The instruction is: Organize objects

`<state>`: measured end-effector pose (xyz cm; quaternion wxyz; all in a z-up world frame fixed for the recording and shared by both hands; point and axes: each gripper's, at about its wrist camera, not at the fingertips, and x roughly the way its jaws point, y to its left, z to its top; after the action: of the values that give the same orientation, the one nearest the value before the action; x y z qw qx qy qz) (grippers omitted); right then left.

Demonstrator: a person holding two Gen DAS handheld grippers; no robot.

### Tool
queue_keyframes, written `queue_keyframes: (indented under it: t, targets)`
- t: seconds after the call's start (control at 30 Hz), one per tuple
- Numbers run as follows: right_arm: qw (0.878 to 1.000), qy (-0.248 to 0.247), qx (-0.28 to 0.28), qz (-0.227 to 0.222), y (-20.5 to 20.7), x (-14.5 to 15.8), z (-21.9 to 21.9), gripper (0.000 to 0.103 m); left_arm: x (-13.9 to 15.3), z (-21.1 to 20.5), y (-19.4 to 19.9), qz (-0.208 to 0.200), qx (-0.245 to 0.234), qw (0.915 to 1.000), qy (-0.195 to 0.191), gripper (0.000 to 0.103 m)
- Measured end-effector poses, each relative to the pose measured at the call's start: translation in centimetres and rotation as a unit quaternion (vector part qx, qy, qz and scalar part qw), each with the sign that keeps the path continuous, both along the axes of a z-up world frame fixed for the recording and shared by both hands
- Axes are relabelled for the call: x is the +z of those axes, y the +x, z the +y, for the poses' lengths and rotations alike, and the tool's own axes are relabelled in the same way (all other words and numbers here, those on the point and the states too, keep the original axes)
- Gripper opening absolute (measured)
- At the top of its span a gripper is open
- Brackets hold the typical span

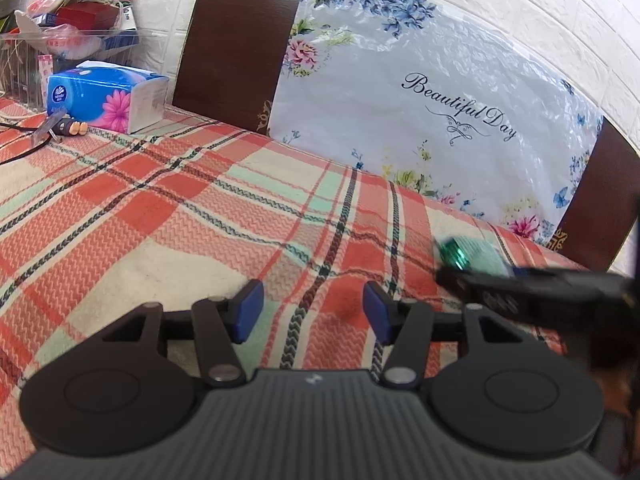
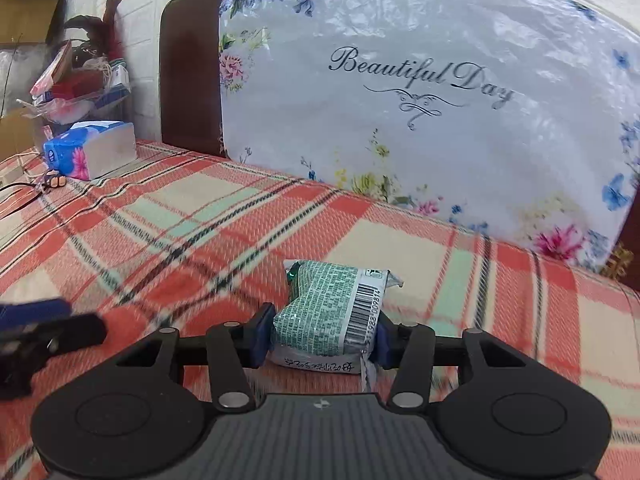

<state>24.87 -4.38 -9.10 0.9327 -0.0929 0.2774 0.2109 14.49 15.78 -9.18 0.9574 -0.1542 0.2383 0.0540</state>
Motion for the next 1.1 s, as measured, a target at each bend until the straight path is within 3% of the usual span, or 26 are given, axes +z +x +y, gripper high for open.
queue_keyframes:
  t: [0.33,0.43,0.53,0.57,0.7,0.77,0.9,1.1]
  targets:
    - [0.998,0.009,-0.063,0.014,-13.7,-0.5,-8.8,0.047,0.1,-1.1,0.3,0.015,-0.011,0.9991,0.037,0.064]
    - [0.995,0.017,-0.100,0.018,-17.6,-0.7,-11.5,0.047,0.2,-2.3,0.5,0.033,-0.028,0.9962,0.076,0.074]
    - [0.990,0.026,-0.134,0.017,-20.1,-1.0,-13.3,0.060,0.3,-4.7,0.4,0.060,-0.057,0.9862,0.144,0.077]
    - [0.990,0.028,-0.139,0.018,-20.6,-1.0,-13.6,0.062,0.4,-5.2,0.0,0.065,-0.064,0.9844,0.150,0.077]
    - [0.991,0.022,-0.134,0.013,-22.4,-1.3,-13.7,0.066,1.5,-7.7,-2.1,0.103,-0.102,0.9822,0.119,0.075]
    - [0.990,0.018,-0.139,0.011,-22.7,-1.5,-13.8,0.073,2.2,-10.3,-3.1,0.116,-0.152,0.9746,0.117,0.068]
    - [0.988,0.030,-0.150,0.016,-22.7,-1.4,-14.7,0.073,3.7,-16.4,-5.1,0.138,-0.237,0.9520,0.135,0.068]
    - [0.986,0.041,-0.161,0.012,-23.8,-1.4,-15.8,0.073,4.3,-21.9,-7.2,0.139,-0.297,0.9303,0.165,0.069]
